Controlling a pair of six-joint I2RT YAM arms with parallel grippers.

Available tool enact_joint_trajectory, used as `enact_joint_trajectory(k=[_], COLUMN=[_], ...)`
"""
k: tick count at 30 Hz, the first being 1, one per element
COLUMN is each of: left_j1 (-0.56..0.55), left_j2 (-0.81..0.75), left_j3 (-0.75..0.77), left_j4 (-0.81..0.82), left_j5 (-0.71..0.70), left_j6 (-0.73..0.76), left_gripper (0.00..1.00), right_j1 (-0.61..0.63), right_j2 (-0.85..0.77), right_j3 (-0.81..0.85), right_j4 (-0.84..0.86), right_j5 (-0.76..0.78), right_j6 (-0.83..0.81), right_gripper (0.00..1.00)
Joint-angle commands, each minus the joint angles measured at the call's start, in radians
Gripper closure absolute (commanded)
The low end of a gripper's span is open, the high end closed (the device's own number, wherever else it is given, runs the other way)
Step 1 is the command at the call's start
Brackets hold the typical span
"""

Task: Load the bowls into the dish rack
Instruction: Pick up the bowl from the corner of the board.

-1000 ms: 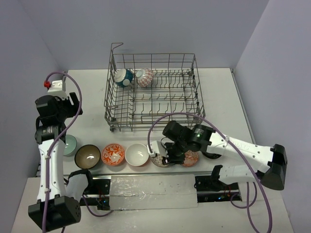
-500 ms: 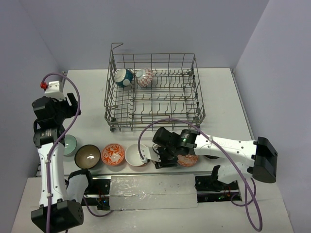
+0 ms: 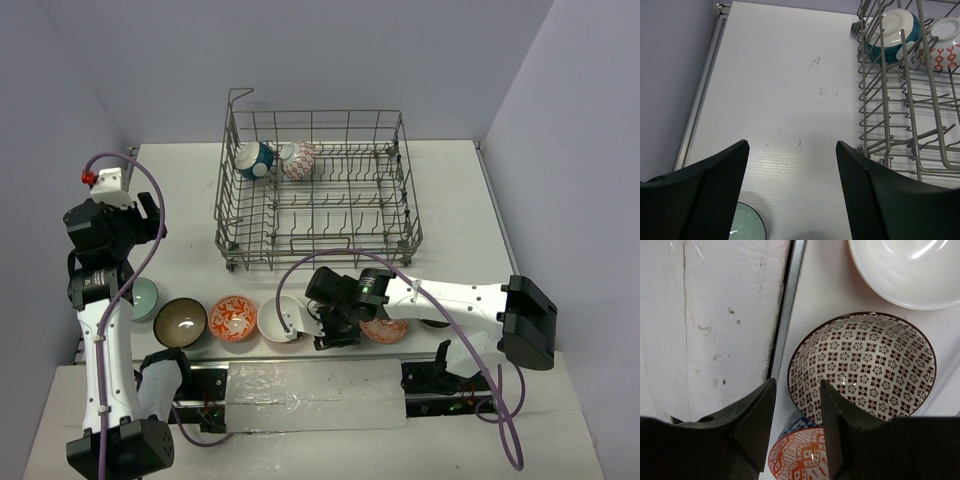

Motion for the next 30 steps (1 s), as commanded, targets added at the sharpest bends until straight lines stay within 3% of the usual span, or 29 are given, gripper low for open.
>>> enact_joint_trajectory(k=[1,30], left_j1=[0.005,0.017], left_j2=[-0.02,-0.051], left_j3=[-0.013,-0.033], left_j4=[0.038,0.043], left_j5=[0.027,0.067], left_j6=[-0.01,-0.01], left_gripper=[0.24,0.22], right_j1=[0.011,0.019], right_j2=[0.001,0.055], right_j3=[0.041,0.001], right_j4=[0.019,0.04], right_j5=[-0.012,-0.029], right_j6=[0.0,0.0], right_gripper=[0.52,0.58])
